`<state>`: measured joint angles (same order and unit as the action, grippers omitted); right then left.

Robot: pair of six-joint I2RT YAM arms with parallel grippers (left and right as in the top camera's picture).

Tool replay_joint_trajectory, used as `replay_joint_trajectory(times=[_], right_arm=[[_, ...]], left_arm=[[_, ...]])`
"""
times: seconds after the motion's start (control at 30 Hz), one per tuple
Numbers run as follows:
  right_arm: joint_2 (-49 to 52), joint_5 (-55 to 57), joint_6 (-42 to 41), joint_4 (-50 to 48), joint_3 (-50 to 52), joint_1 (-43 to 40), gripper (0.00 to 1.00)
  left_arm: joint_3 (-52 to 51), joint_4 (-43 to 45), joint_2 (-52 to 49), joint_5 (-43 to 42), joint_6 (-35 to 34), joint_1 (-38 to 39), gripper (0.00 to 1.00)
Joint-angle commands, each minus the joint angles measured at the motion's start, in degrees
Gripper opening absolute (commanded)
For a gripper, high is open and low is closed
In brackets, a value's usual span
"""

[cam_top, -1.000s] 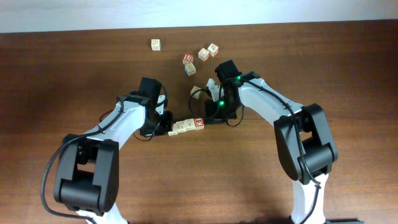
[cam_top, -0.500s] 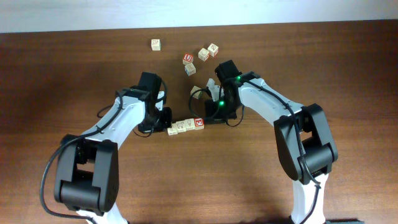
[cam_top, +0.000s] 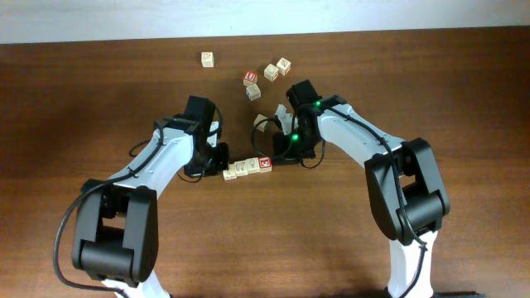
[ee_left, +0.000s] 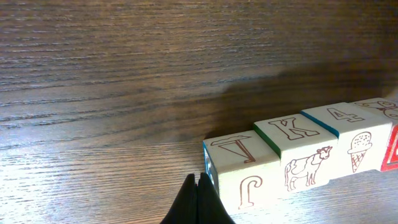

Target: Rotate 4 blocks

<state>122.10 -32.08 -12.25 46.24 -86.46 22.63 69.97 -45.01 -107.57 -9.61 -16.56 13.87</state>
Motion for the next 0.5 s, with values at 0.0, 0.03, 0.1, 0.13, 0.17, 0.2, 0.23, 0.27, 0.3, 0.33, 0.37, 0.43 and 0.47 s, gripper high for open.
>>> replay_joint_trajectory(times=[0.0, 0.03, 0.1, 0.13, 0.17, 0.2, 0.23, 0.27, 0.3, 0.33, 0.37, 0.43, 0.47], right_arm=[[1.1, -0.5, -1.8, 0.0, -1.2, -0.1, 0.04], [1.1, -0.5, -1.8, 0.0, -1.2, 0.0, 0.05], [1.1, 0.7, -3.6, -0.7, -1.1, 0.5, 0.05], [1.1, 2.0, -4.3, -0.9, -1.0, 0.8, 0.05], [1.1, 2.4, -4.3, -0.9, -1.0, 1.0, 0.04], [1.1, 2.3, -4.3, -1.0, -1.0, 1.1, 0.05], [1.1, 2.4, -4.3, -1.2, -1.0, 1.3, 0.05], [1.1, 2.4, -4.3, -1.3, -1.0, 1.4, 0.04], [1.1, 2.4, -4.3, -1.4, -1.0, 1.4, 0.04], [1.1, 2.4, -4.3, -1.4, -1.0, 1.5, 0.05], [1.1, 2.3, -4.3, -1.4, -1.0, 1.5, 0.05], [1.1, 2.3, -4.3, -1.5, -1.0, 1.5, 0.04], [1.1, 2.3, -4.3, -1.5, -1.0, 1.5, 0.04]], left_arm=[[0.8, -0.3, -0.3, -0.7, -1.4, 0.3, 0.0], [0.8, -0.3, -0.3, -0.7, -2.4, 0.3, 0.0], [0.8, -0.3, -0.3, -0.6, -2.4, 0.4, 0.0], [0.8, -0.3, -0.3, -0.6, -2.4, 0.4, 0.0], [0.8, -0.3, -0.3, -0.6, -2.4, 0.4, 0.0], [0.8, -0.2, -0.3, -0.6, -2.4, 0.4, 0.0], [0.8, -0.3, -0.3, -0.6, -2.4, 0.4, 0.0], [0.8, -0.2, -0.3, -0.6, -2.4, 0.4, 0.0], [0.8, -0.2, -0.3, -0.6, -2.4, 0.4, 0.0], [0.8, -0.2, -0.3, -0.6, -2.4, 0.4, 0.0], [0.8, -0.2, -0.3, -0.6, -2.4, 0.4, 0.0], [0.8, -0.1, -0.3, -0.6, -2.4, 0.4, 0.0], [0.8, -0.1, -0.3, -0.6, -2.4, 0.4, 0.0]])
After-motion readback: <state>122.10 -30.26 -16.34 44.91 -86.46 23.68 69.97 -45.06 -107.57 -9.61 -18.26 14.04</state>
